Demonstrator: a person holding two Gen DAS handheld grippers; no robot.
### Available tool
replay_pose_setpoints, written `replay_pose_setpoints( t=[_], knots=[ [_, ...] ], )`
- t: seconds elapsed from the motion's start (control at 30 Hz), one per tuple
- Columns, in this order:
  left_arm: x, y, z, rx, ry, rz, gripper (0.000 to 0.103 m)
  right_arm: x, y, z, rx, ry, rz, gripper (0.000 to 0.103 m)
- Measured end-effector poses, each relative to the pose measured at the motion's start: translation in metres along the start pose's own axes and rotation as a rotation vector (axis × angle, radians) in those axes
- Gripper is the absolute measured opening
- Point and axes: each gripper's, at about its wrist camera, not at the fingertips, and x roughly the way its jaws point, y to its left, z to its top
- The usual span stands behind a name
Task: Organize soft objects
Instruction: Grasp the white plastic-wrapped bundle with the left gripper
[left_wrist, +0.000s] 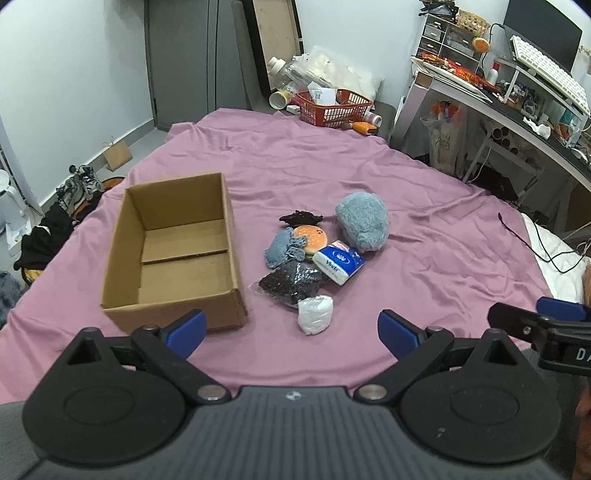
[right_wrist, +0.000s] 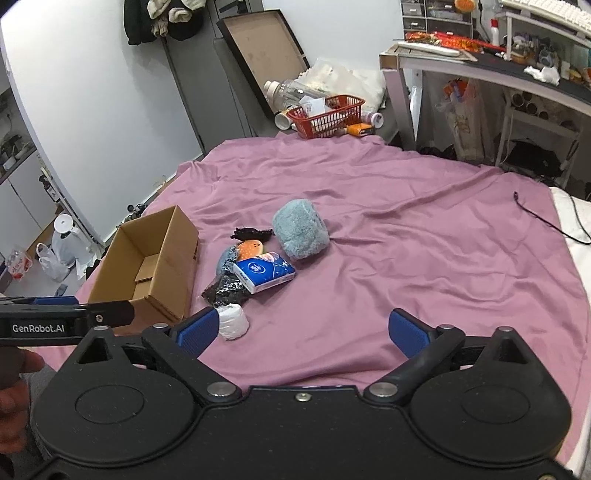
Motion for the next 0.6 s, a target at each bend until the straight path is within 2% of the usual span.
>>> replay_pose_setpoints(
  t=[0.17, 0.23, 0.37, 0.6],
  knots=[
    [0.026, -0.007, 0.003, 0.006, 0.025, -0.009, 0.097, 0.023, -0.005, 0.006, 0.013, 0.035, 0.026, 0.092],
    [0.037, -0.01, 0.004, 0.005, 0.042, -0.014, 0.091, 0.033, -0.007, 0.008, 0.017, 0.048, 0.035, 0.091],
    [0.057, -0.012, 0.006, -0.011, 0.067, -0.024, 0.088, 0.053, -0.013, 0.011, 0.041, 0.083, 0.062, 0.082],
    [0.095, -0.013, 0.004, -0.042, 0.133, -0.027, 0.074, 0.089, -0.027, 0.013, 0.112, 0.15, 0.104, 0.076]
  ],
)
